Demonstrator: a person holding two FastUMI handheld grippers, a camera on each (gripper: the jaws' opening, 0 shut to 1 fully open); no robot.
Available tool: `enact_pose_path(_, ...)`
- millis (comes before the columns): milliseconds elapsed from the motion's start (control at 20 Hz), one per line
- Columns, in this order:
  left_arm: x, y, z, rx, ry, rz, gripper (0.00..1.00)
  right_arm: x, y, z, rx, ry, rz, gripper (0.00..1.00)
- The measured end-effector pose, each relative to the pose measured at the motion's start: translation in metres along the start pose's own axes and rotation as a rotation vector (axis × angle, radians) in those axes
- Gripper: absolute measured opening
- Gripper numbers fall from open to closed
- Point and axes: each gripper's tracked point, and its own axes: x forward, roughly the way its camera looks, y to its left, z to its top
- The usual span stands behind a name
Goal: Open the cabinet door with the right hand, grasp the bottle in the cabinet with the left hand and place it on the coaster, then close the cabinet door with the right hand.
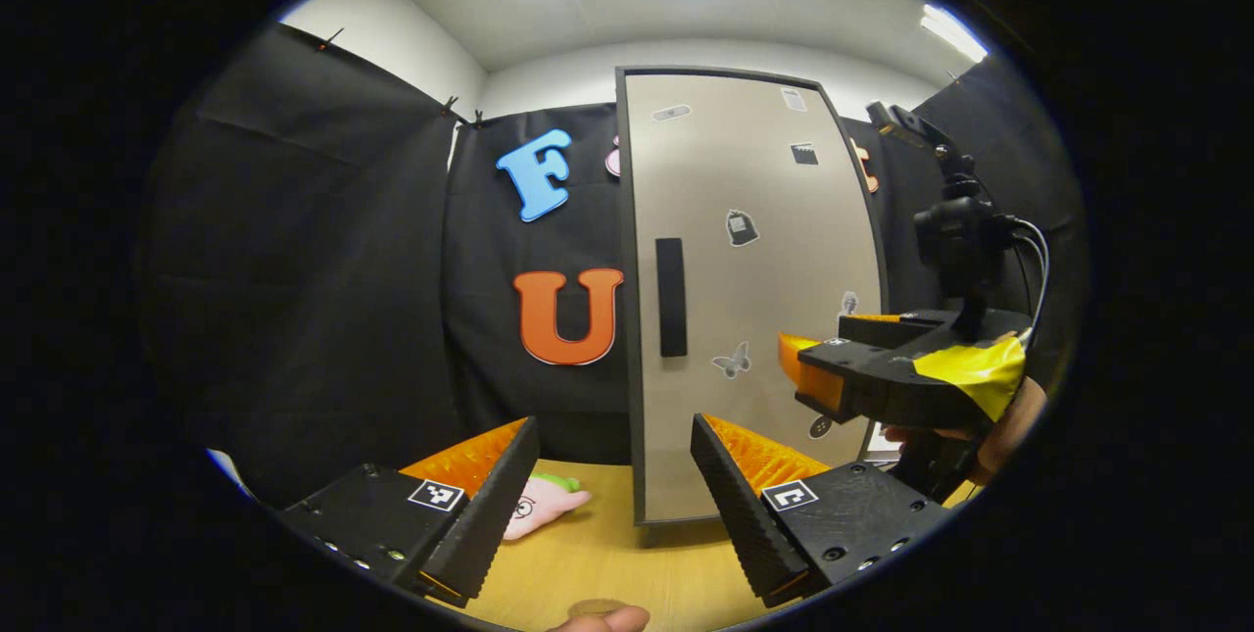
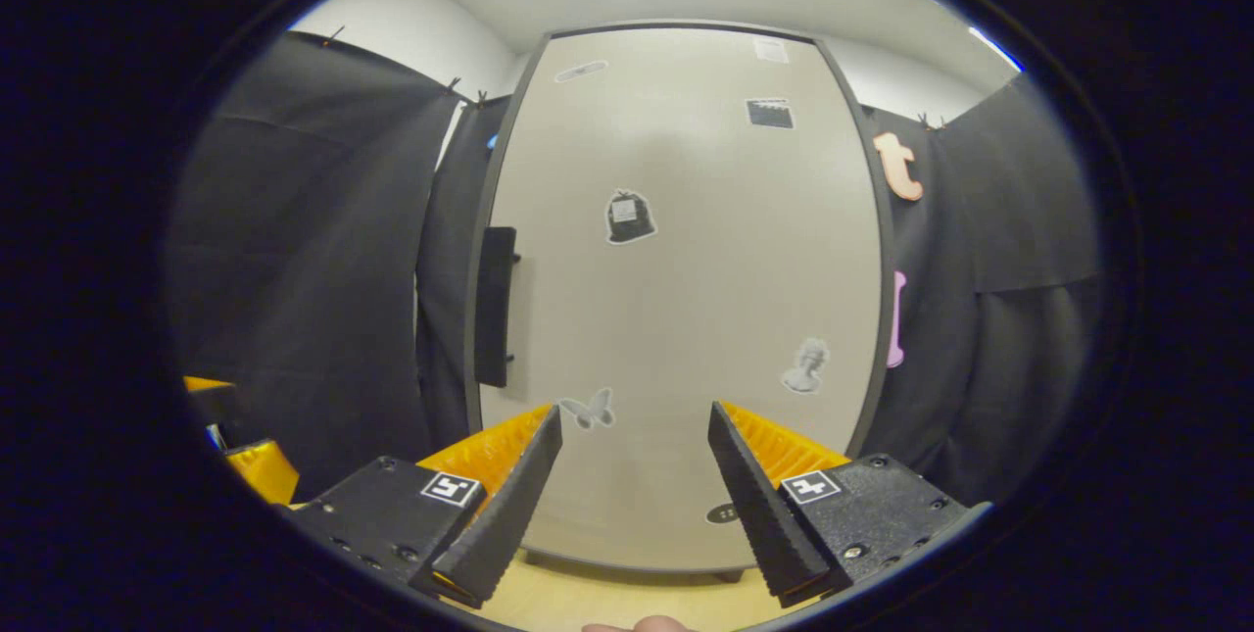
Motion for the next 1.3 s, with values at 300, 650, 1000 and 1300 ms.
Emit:
enact_pose_path(300, -0.023, 0.079, -0.012, -0.024, 0.042, 0.182, 0.95, 0.060, 0.058, 0.021, -0.022, -0.038, 0.074, 0.97)
enact_pose_path(650, -0.042, 0.114, -0.015, -0.030, 0.063, 0.281, 0.95, 0.089, 0.099, 0.006, -0.061, 0.047, 0.166, 0.91)
enact_pose_path(1000, -0.046, 0.121, -0.021, -0.078, 0.048, 0.241, 0.95, 0.093, 0.094, -0.011, 0.011, 0.184, 0.195, 0.34)
enact_pose_path(1300, -0.046, 0.106, -0.033, -0.111, 0.074, 0.191, 0.95, 0.084, 0.096, -0.012, 0.002, 0.208, 0.220, 0.21)
